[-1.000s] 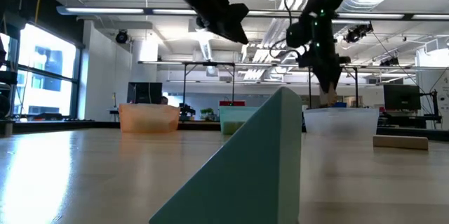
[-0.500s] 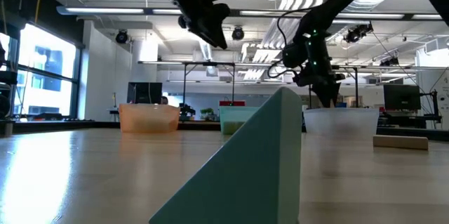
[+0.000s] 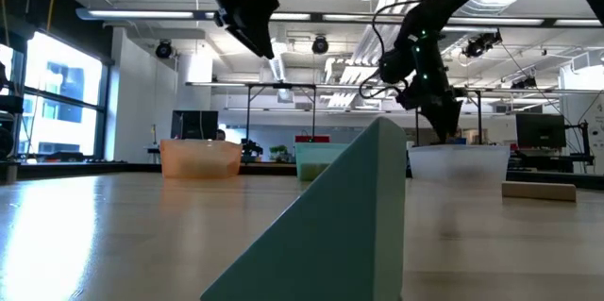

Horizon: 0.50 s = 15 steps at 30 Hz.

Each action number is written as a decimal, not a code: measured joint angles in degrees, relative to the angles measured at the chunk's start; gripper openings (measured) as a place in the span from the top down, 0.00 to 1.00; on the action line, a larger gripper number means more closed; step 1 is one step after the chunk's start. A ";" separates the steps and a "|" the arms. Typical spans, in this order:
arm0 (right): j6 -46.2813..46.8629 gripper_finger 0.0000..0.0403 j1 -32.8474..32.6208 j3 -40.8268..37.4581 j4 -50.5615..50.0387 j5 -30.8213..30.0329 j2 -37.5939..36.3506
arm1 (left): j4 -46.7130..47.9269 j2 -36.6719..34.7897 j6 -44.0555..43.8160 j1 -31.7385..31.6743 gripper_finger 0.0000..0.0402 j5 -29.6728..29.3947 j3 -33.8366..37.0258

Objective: Sort & place blocks by color
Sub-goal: Put the yellow block into the blue bin

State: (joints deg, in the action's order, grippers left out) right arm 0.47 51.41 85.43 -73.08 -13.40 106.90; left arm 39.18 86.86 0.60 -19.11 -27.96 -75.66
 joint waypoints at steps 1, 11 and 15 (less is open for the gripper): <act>1.43 0.53 -0.20 0.00 -0.59 1.60 -0.68 | 0.57 -0.15 0.00 0.00 0.45 -0.04 0.00; 15.16 0.53 -6.55 0.00 -0.28 18.04 -10.04 | 2.25 -0.40 0.00 0.00 0.45 0.80 0.00; 19.65 0.53 -12.03 0.00 2.40 18.53 -12.96 | 2.28 -0.38 0.02 0.00 0.45 0.91 0.00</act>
State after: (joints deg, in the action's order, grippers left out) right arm 20.12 39.38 85.43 -70.68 5.13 93.94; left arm 41.46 86.48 0.62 -19.11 -27.05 -75.66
